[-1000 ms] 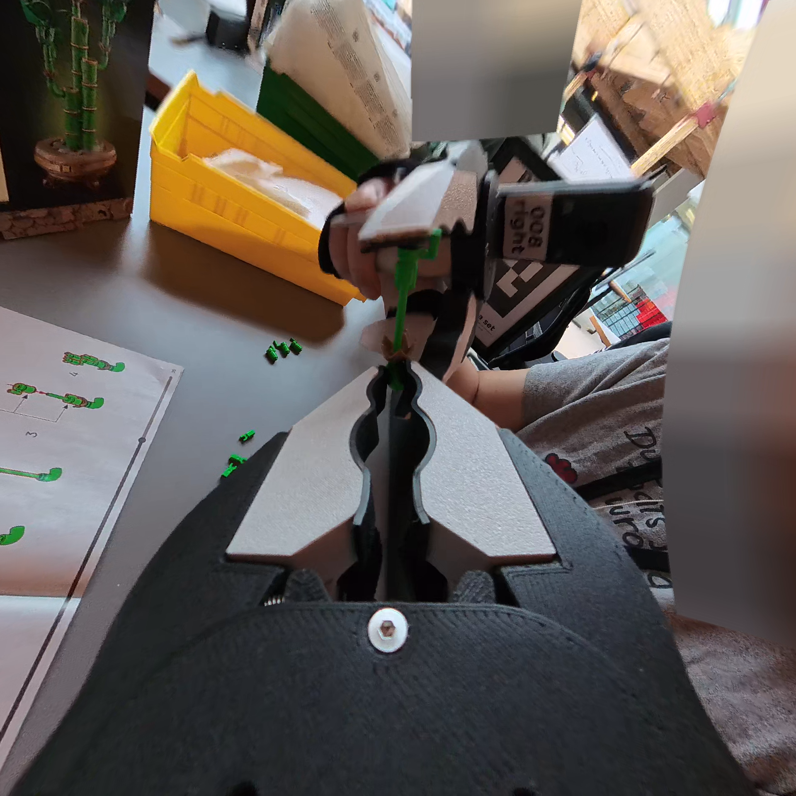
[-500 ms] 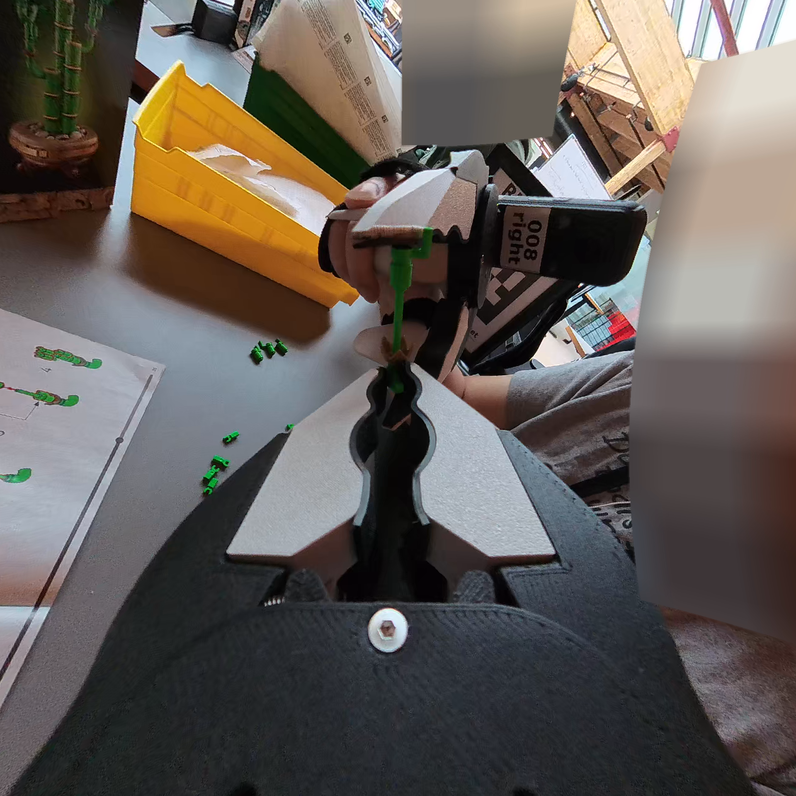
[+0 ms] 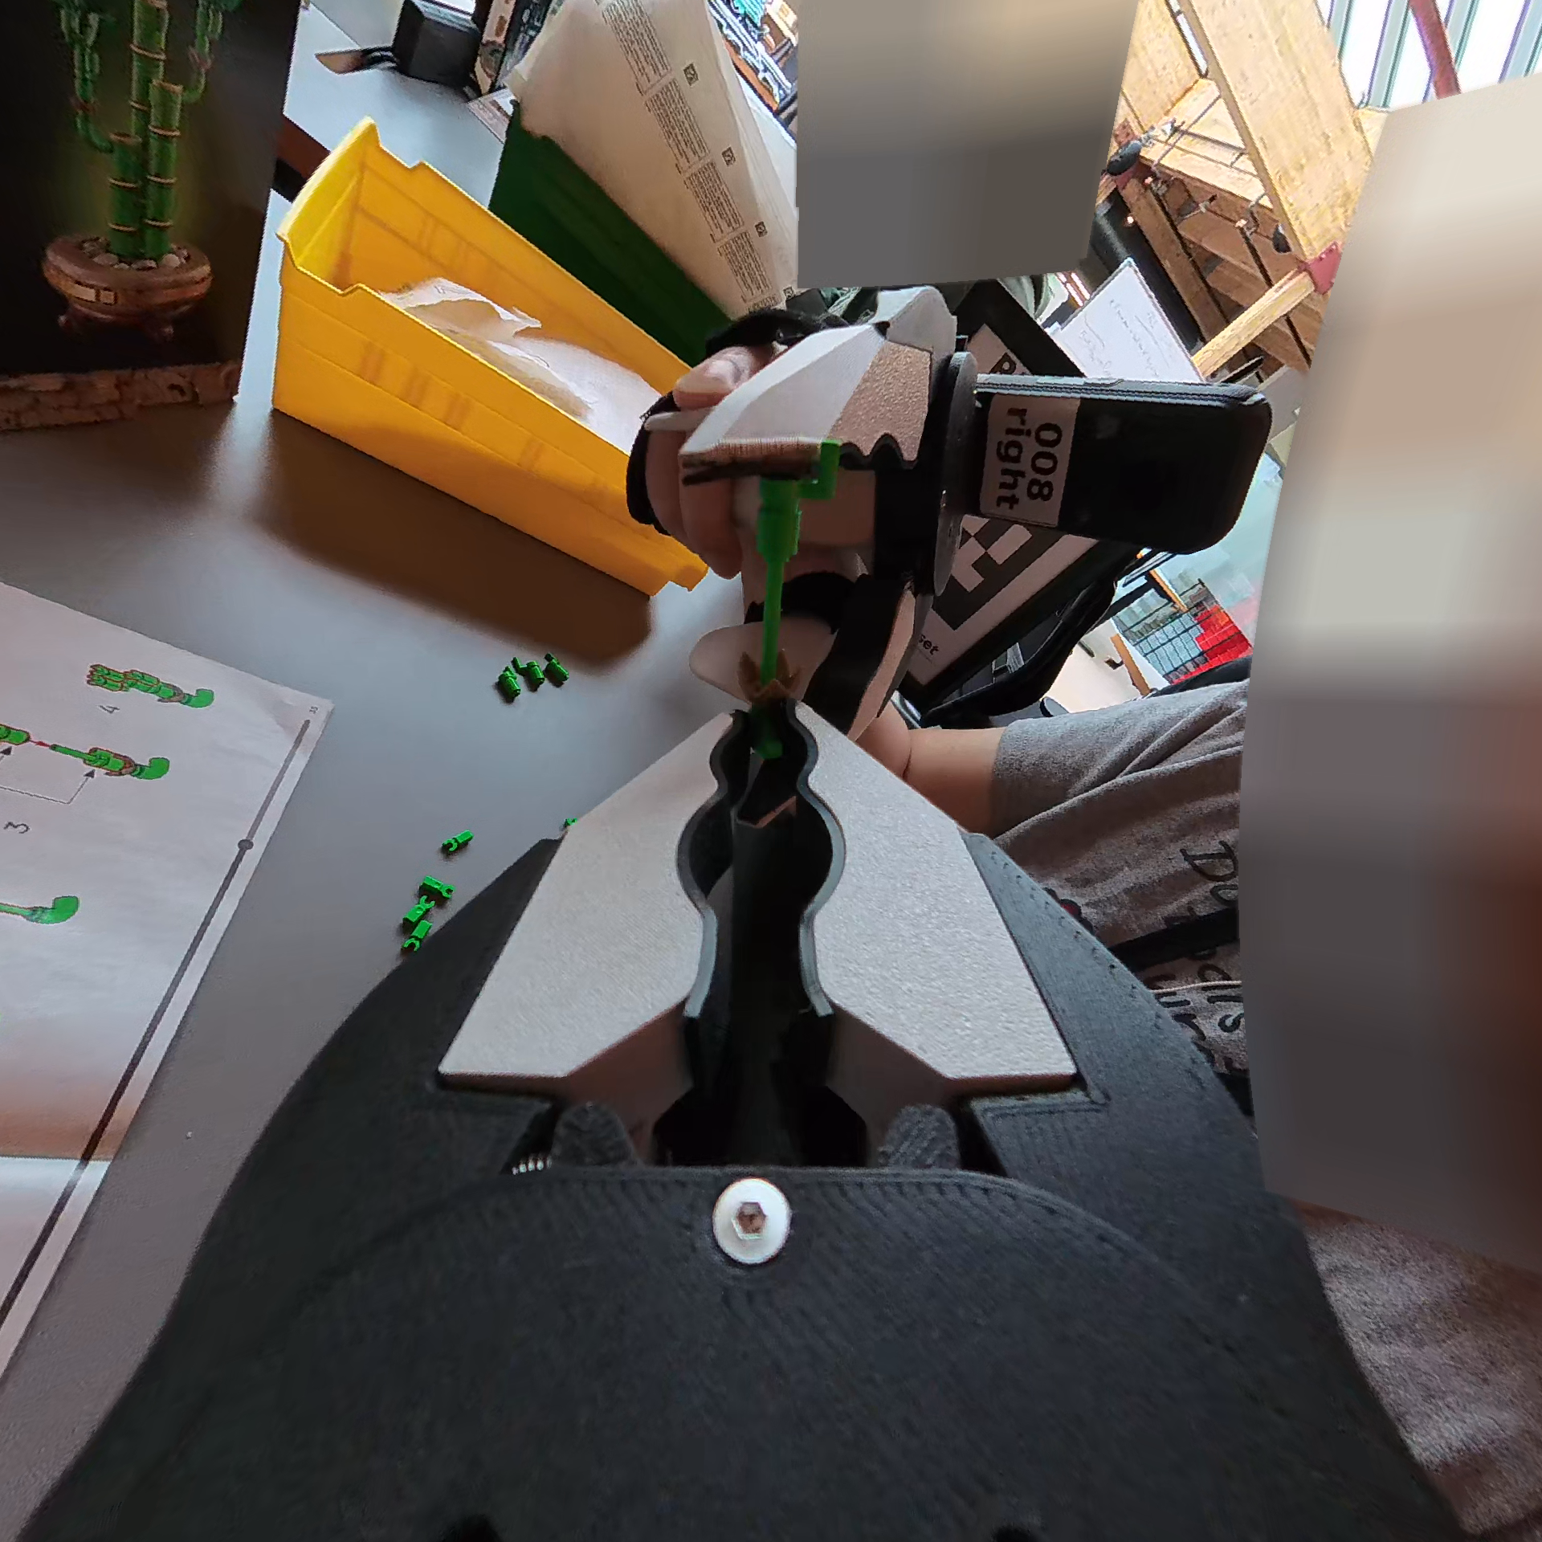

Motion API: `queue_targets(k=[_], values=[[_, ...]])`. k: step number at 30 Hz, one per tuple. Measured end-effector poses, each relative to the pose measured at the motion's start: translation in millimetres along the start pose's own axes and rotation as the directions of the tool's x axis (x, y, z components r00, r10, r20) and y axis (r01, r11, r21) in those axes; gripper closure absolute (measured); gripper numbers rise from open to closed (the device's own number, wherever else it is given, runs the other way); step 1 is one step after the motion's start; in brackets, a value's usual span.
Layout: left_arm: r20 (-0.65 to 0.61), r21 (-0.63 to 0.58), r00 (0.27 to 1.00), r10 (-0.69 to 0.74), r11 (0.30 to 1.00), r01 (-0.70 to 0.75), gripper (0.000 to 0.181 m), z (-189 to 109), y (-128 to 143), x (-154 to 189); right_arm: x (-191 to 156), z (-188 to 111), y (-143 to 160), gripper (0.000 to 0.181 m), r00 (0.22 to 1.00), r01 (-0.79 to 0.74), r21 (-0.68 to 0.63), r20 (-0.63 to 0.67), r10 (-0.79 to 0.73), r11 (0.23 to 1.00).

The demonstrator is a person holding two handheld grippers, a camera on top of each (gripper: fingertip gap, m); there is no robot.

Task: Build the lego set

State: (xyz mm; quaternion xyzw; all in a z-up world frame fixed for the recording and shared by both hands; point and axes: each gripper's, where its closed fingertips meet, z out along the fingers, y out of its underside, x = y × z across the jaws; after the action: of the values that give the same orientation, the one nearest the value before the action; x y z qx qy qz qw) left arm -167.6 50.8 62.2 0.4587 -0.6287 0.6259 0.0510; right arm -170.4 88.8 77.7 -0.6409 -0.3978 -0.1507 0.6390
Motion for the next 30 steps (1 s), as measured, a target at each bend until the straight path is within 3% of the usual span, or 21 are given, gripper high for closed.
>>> queue_targets(k=[20, 23, 26, 30], values=[[0.011, 0.001, 1.0, 0.007, 1.0, -0.007, 0.175, -1.3, -0.6, -0.6, 0.7, 2.0, -0.7, 0.108, 1.0, -0.002, 0.017, -0.007, 0.002, 1.0], [-0.041, 0.021, 0.999, 0.003, 1.0, -0.003, 0.175, -1.5, -3.9, 6.0, 3.6, -1.6, -5.2, 0.108, 1.0, -0.008, 0.039, -0.017, 0.008, 0.999], [-0.077, 0.046, 0.997, -0.006, 0.999, 0.01, 0.163, -5.9, -8.3, 10.6, 6.9, -5.9, -4.6, 0.108, 1.0, -0.012, 0.041, -0.027, 0.013, 0.999], [-0.077, 0.178, 0.997, 0.018, 0.984, -0.004, 0.16, -21.2, -27.3, 10.1, 1.0, -7.3, -15.6, 0.109, 0.999, -0.036, 0.099, 0.015, 0.034, 0.994]])
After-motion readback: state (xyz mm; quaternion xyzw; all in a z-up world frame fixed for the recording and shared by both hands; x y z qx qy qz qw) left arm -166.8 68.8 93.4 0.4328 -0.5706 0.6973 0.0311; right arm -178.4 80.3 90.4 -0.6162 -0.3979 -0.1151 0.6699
